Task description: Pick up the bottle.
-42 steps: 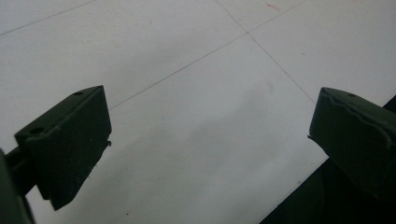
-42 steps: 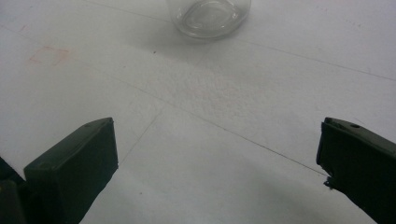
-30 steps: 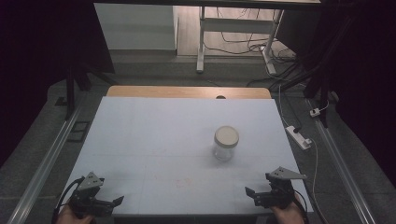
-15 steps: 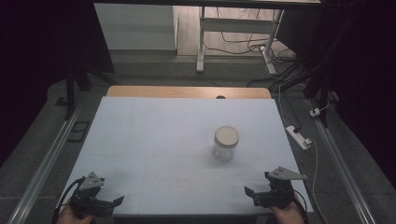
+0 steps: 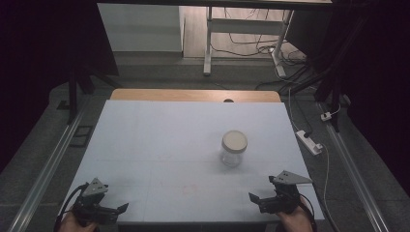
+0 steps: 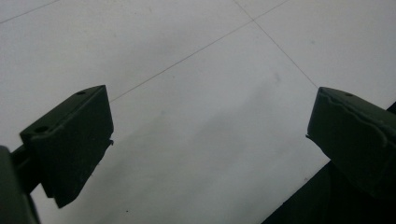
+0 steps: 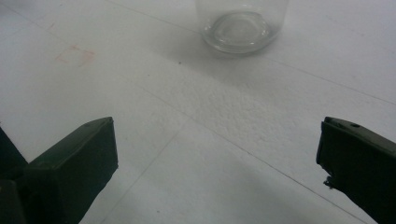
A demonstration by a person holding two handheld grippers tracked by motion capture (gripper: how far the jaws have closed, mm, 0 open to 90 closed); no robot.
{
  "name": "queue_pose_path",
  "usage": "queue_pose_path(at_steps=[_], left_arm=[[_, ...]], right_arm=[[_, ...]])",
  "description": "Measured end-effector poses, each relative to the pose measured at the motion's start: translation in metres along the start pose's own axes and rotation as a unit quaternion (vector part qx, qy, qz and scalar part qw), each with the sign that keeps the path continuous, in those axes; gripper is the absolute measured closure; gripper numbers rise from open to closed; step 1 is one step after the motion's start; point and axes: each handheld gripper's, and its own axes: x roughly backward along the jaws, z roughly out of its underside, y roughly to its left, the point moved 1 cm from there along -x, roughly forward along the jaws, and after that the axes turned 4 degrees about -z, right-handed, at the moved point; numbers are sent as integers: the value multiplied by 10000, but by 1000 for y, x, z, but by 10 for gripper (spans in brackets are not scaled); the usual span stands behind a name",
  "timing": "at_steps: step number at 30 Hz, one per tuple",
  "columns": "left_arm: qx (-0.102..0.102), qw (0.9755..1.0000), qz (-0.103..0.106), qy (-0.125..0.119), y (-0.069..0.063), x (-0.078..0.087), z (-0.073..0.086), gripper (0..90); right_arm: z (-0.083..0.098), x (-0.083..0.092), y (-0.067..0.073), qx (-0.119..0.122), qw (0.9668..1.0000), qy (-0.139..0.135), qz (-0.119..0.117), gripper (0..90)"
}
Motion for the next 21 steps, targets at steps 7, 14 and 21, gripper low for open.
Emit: queue_pose_path(at_steps=[7,14,21], left_arm=[[-8,10000,0,-3,0,0,0,13],[-16,10000,-3,9,0,0,0,13],[-14,10000,-2,7,0,0,0,13]], right_arm=[[-4,-5,1,112,9999,-35,19,0],[-11,-12,3,30,9999,-128,-89,0],[-21,-22,0,16,9998,-179,-94,0]])
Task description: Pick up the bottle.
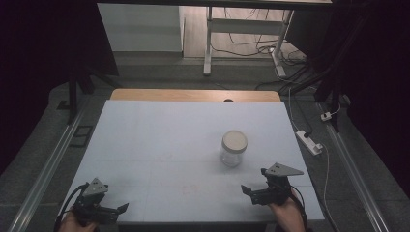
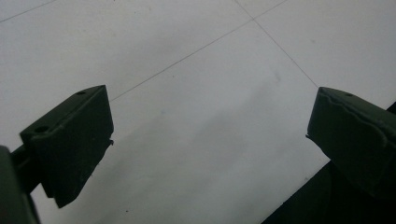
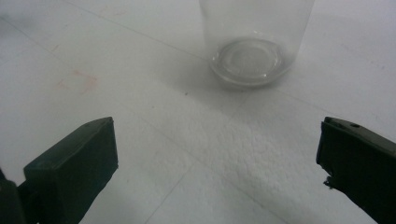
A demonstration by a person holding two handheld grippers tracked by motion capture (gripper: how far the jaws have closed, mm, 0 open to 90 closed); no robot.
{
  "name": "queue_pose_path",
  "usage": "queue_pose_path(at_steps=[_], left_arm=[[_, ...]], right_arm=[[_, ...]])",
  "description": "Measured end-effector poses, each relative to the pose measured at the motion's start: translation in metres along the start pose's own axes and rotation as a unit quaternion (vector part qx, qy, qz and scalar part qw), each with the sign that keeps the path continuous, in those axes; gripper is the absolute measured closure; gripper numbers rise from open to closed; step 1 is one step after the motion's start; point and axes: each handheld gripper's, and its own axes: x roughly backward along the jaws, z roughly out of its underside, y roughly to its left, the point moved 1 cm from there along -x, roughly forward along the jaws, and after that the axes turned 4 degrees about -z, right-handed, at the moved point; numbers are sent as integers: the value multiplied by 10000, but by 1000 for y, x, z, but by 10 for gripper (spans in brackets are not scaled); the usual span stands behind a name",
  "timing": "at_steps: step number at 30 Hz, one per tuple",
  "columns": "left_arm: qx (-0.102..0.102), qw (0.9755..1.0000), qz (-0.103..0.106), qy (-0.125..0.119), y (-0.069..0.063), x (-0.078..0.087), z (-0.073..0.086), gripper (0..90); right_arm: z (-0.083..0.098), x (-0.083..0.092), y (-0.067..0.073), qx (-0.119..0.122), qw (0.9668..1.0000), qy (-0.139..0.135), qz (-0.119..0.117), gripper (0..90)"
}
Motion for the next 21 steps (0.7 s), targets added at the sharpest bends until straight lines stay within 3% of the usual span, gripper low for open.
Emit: queue_pose_path(at_steps=[8,13,21], left_arm=[[21,10000,11,-1,1,0,0,13],[30,10000,19,-23,1,1,0,12],[38,10000,36,-25,1,1,0,11]], right_arm=[[-11,-13,-5,-259,9996,20,-71,0],[-15,-20,-8,-207,9995,219,61,0],[-25,-31,-12,-187,9995,245,109,0]])
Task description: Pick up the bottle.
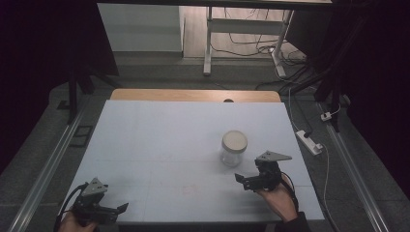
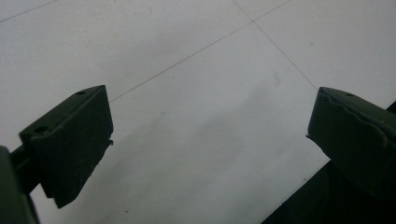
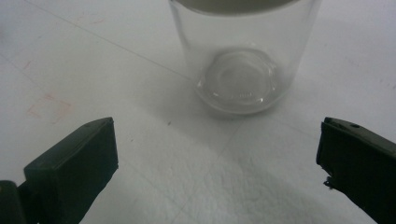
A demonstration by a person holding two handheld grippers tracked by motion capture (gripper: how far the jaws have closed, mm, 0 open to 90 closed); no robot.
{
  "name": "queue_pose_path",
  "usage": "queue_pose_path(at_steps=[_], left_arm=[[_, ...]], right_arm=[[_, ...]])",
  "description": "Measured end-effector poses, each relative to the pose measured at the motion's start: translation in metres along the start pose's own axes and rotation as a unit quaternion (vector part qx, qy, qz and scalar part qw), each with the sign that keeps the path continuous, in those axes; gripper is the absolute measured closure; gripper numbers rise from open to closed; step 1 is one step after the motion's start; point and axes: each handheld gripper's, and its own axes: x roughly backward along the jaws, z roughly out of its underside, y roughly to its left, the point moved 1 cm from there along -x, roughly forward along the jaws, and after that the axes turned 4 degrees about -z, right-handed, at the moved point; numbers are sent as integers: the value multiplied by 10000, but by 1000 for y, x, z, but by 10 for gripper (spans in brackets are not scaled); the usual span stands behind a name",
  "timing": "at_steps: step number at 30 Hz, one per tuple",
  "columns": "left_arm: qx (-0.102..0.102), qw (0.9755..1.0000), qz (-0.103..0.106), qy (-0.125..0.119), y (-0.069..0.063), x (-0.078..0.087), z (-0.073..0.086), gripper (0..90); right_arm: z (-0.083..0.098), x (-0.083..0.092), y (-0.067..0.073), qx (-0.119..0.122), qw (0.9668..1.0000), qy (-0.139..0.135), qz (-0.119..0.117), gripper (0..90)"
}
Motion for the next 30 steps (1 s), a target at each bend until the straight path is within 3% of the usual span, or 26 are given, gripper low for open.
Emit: queue_pose_path(at_steps=[3,26,30], left_arm=[[-2,10000,1,-2,0,0,0,11],[-26,10000,1,6,0,0,0,12],[-33,10000,0,19,-1,0,0,12]], right_arm=[[-4,-4,-2,99,10000,8,3,0],[-29,-31,-14,160,9999,-30,-14,0],[-33,-35,-15,104,9998,-106,-109,0]])
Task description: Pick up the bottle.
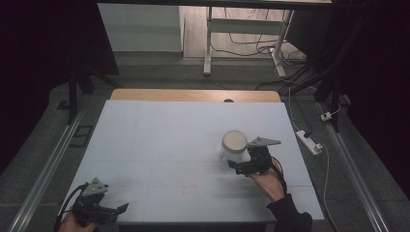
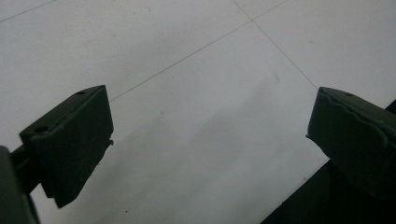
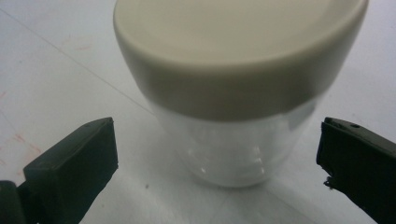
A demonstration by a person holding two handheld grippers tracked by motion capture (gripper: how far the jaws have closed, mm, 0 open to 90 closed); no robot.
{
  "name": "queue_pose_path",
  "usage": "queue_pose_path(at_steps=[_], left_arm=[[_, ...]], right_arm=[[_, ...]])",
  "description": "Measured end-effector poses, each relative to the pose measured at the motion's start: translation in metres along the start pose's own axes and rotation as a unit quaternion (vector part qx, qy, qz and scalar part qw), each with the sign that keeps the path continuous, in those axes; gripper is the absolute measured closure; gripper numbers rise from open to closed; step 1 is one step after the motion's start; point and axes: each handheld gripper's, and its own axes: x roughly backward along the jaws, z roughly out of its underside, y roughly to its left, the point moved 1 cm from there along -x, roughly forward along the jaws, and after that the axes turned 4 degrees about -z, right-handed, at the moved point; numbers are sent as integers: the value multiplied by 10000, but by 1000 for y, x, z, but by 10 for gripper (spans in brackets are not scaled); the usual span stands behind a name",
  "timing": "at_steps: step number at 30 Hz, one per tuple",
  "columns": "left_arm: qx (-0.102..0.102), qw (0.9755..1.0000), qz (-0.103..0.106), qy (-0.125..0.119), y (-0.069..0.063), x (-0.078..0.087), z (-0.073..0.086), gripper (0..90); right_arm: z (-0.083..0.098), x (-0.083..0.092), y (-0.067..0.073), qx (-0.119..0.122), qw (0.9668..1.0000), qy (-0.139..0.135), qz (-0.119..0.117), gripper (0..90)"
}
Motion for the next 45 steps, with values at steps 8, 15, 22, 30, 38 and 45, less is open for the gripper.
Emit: queue_pose_path(at_steps=[8,15,22,30,38,45], left_arm=[[5,10000,-1,11,0,0,0,13],[3,10000,0,12,0,0,0,13],[2,10000,2,14,0,0,0,13],[-1,10000,10,17,0,0,0,13],[-11,10000,15,14,0,0,0,13],[-33,10000,7,28,-1,-1,0,14]], right_arm=[[-7,-10,-1,62,9999,-115,56,0],[-12,-20,-2,288,9992,-223,180,0],[-14,-29,-3,378,9987,-204,264,18],[-15,-29,-4,492,9983,-170,272,54],[-16,-28,-3,465,9982,-138,346,58],[-17,-25,-1,436,9986,-107,274,58]])
